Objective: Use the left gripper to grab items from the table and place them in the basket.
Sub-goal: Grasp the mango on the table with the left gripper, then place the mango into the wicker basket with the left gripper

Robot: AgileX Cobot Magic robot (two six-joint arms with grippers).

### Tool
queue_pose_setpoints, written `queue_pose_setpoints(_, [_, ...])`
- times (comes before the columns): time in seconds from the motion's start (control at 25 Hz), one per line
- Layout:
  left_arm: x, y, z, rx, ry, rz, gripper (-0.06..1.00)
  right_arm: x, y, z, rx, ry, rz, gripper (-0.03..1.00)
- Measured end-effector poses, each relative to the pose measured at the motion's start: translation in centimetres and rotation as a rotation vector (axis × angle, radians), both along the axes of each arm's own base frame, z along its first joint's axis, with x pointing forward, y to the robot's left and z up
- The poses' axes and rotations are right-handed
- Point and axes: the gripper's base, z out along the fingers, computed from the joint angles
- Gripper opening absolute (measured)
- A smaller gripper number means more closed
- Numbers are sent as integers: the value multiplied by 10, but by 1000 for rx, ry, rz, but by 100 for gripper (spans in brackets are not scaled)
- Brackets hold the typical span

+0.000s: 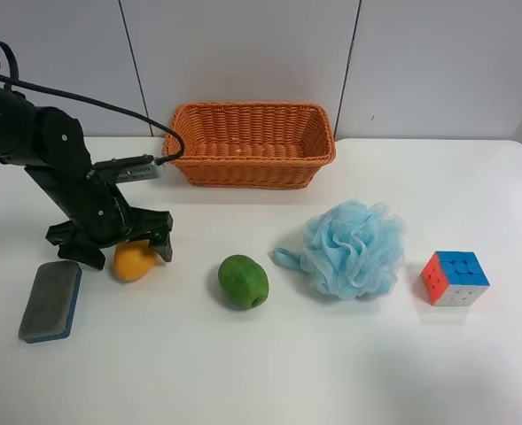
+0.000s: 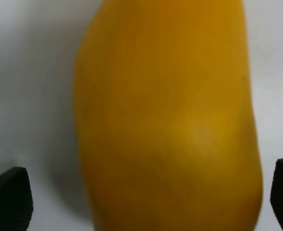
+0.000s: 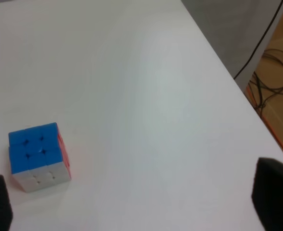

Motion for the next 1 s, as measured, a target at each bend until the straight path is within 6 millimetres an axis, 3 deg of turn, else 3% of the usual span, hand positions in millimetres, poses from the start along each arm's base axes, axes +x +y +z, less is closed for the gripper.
queue_pose_setpoints(0.16, [0,-1,-4,-5,15,11,91,0,0,0,0,0,0,99])
queue_pose_setpoints(0.32, [0,-1,-4,-9,16,17,61,0,0,0,0,0,0,99])
queue_pose_setpoints(0.72, [-1,-1,-1,-11,17,14,60,0,0,0,0,0,0,99])
queue_pose_setpoints(1.0, [-8,1,42,-36,-60,-5,60,0,0,0,0,0,0,99])
